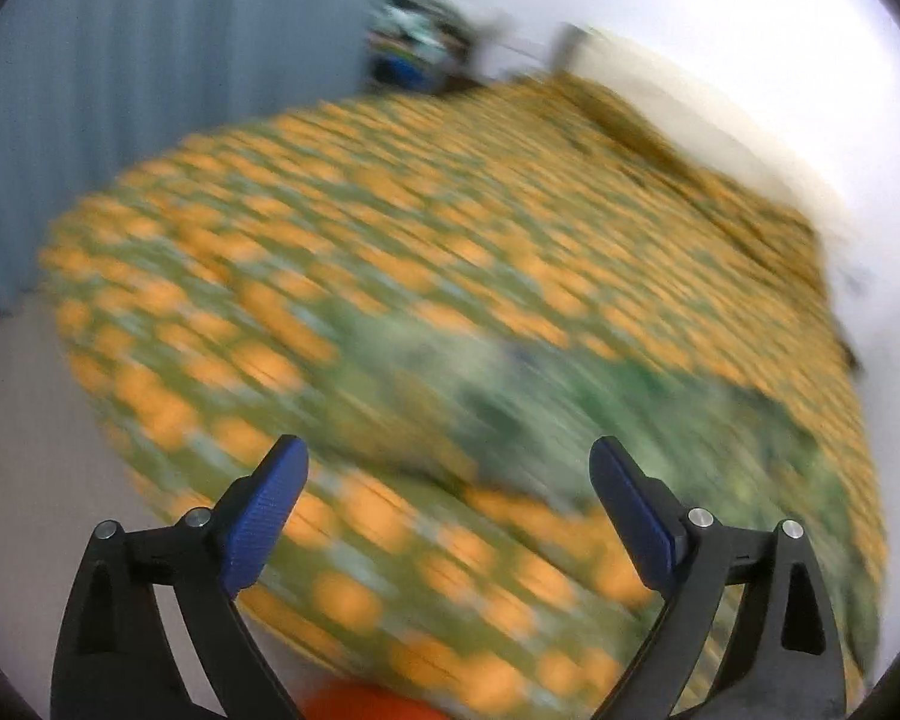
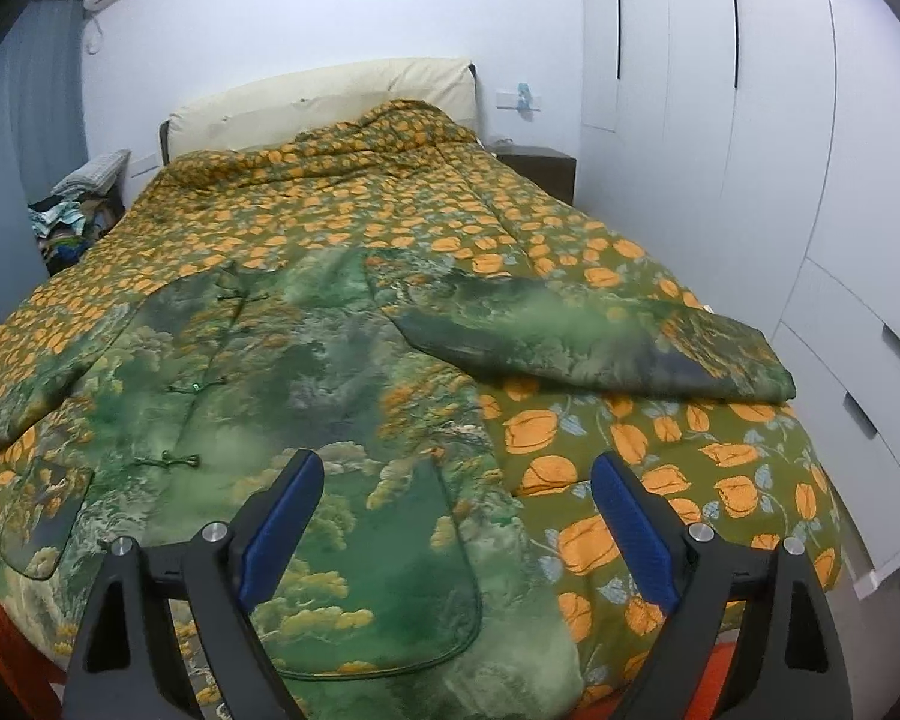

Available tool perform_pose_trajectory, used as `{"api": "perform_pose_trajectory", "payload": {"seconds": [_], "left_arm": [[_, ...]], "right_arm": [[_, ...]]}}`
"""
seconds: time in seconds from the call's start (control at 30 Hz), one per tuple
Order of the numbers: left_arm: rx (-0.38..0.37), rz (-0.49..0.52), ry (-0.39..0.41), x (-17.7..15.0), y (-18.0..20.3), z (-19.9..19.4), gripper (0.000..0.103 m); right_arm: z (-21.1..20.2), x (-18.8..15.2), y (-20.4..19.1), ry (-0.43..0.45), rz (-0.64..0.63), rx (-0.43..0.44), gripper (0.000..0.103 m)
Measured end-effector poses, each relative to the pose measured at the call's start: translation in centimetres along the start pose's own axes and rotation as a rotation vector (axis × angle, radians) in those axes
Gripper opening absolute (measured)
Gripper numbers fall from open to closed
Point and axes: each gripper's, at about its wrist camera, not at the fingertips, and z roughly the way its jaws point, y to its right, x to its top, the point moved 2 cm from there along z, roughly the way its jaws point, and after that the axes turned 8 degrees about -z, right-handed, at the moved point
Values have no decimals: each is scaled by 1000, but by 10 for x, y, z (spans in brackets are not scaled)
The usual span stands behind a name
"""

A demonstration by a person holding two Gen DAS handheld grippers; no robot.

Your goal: Fold large clothes

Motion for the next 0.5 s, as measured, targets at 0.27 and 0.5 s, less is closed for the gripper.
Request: {"api": "perform_pose_trajectory", "payload": {"seconds": [0.27,0.5], "left_arm": [[-223,198,-184,-121,129,37,96],[-128,347,-139,-178,146,79,96]], "right_arm": [[25,-9,11,-26,-38,-26,90],[52,-27,14,-74,4,35,91]]}}
